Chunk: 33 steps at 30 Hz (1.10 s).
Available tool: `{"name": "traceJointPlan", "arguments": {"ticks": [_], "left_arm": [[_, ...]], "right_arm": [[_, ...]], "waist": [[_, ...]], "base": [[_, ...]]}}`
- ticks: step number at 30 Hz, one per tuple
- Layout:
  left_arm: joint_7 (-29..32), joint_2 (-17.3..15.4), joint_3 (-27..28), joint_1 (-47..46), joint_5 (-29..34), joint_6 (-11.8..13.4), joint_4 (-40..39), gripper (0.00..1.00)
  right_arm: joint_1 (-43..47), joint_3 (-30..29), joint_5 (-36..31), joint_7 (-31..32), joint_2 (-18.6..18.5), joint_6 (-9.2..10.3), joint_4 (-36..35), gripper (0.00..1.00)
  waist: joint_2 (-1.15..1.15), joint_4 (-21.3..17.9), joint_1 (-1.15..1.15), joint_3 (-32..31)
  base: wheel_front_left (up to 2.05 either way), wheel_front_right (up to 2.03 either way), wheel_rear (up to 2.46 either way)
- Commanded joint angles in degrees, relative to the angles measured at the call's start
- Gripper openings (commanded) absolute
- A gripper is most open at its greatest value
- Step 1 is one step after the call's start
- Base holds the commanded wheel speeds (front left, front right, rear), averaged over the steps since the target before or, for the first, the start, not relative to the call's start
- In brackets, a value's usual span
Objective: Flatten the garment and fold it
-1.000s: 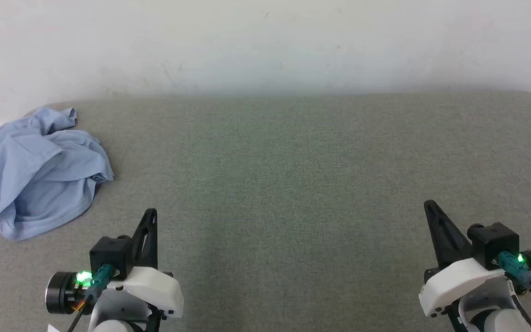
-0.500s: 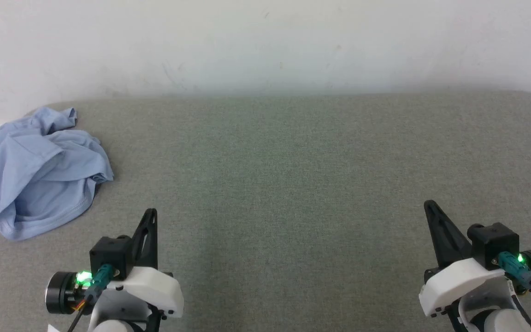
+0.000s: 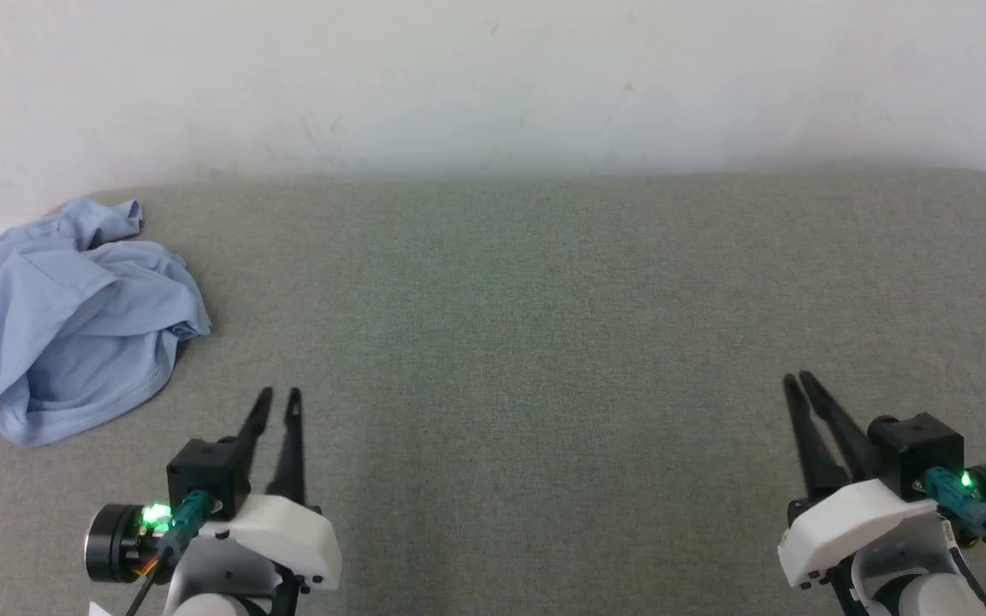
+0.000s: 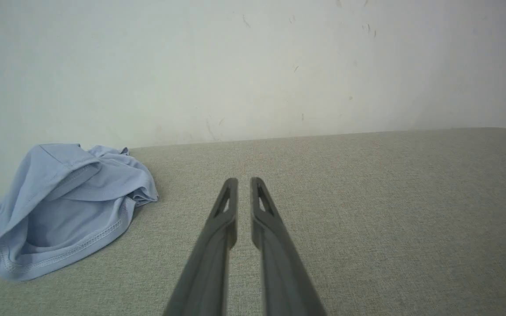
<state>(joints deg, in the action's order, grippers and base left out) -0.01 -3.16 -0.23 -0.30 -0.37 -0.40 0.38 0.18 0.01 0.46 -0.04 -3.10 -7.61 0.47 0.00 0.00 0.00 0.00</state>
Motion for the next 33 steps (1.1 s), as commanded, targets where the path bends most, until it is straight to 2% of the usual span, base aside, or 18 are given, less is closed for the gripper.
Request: {"name": "traceJointPlan", "arguments": {"ticks": [1, 15, 33], "left_arm": [[0.0, 0.0, 0.0, 0.0, 0.0, 0.0, 0.0, 1.0], [-1.4, 0.0, -0.8, -0.6, -0.7, 1.3, 1.3, 1.0], [-3.5, -0.6, -1.5, -0.8, -2.0, 3.7, 2.5, 1.0]], "right_arm": [[0.0, 0.0, 0.0, 0.0, 0.0, 0.0, 0.0, 1.0], [-0.6, -0.1, 0.4, -0.8, 0.0, 0.01, 0.8, 1.0], [-1.6, 0.9, 1.2, -2.1, 0.0, 0.03, 2.2, 1.0]], "waist": [[0.0, 0.0, 0.0, 0.0], [0.0, 1.1, 0.0, 0.0], [0.0, 7.5, 0.0, -0.2]], "base": [[0.0, 0.0, 0.0], [0.0, 0.0, 0.0], [0.0, 0.0, 0.0]]}}
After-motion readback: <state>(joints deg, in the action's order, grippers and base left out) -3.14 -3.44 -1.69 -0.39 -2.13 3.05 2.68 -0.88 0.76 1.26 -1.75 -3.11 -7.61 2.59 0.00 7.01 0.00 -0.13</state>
